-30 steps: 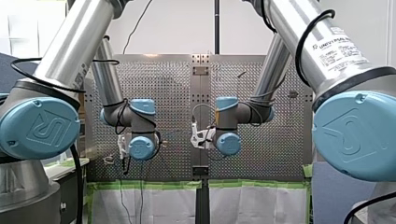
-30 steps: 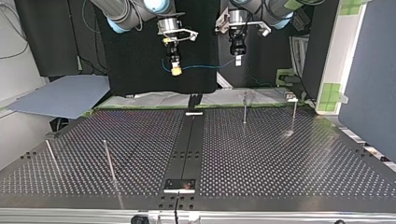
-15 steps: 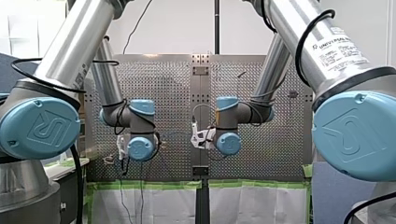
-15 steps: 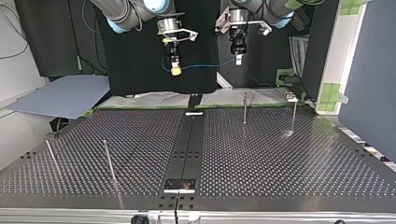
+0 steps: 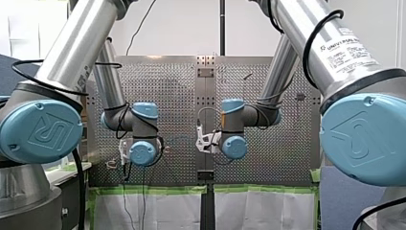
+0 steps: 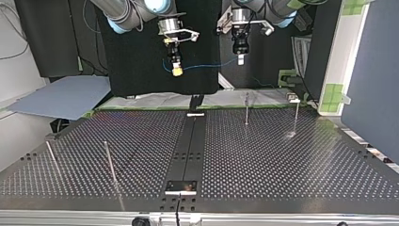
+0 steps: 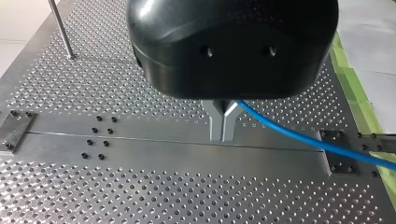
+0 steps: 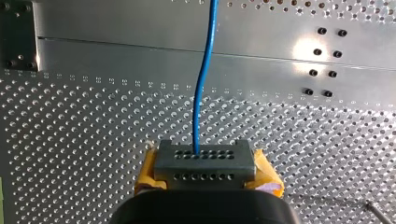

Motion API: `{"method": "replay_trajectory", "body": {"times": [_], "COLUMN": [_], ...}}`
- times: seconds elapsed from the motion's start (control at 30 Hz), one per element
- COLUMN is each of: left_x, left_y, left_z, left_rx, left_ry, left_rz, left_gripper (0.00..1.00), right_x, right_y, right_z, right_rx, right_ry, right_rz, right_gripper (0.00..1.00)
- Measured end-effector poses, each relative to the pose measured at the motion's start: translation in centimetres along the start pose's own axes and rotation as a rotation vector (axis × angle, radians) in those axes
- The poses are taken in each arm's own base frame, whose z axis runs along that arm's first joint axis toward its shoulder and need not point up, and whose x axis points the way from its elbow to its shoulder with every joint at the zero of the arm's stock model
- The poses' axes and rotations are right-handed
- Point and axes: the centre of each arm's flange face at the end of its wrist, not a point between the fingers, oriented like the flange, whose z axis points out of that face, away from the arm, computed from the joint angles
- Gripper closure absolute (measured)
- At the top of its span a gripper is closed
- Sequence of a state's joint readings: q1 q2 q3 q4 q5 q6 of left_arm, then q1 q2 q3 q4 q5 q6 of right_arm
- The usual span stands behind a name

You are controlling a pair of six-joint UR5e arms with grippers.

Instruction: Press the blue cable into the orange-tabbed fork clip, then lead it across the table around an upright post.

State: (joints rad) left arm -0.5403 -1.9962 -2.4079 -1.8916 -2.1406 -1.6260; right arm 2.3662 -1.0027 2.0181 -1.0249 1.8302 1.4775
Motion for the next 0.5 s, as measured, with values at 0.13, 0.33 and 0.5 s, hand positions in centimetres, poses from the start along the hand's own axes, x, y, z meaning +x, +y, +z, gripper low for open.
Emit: {"method": "replay_trajectory", "body": {"times": [0.13, 0.33, 0.5], "left_x": [0.0, 0.0, 0.0], "left_y": [0.0, 0.0, 0.0], "left_z": [0.0, 0.0, 0.0], "left_rx": [0.000, 0.000, 0.000], "left_ry": [0.000, 0.000, 0.000], "left_rz": [0.000, 0.000, 0.000], "left_gripper": [1.00, 1.00, 1.00], "right_x": [0.0, -0.6, -1.8], "right_y": [0.0, -1.3, -3.9], "right_z": [0.0, 0.0, -0.2], "right_rx": [0.000, 0.030, 0.079], "right_ry": [0.000, -0.017, -0.058], "right_rz": [0.000, 0.015, 0.047], "right_gripper": [1.00, 1.00, 1.00]}}
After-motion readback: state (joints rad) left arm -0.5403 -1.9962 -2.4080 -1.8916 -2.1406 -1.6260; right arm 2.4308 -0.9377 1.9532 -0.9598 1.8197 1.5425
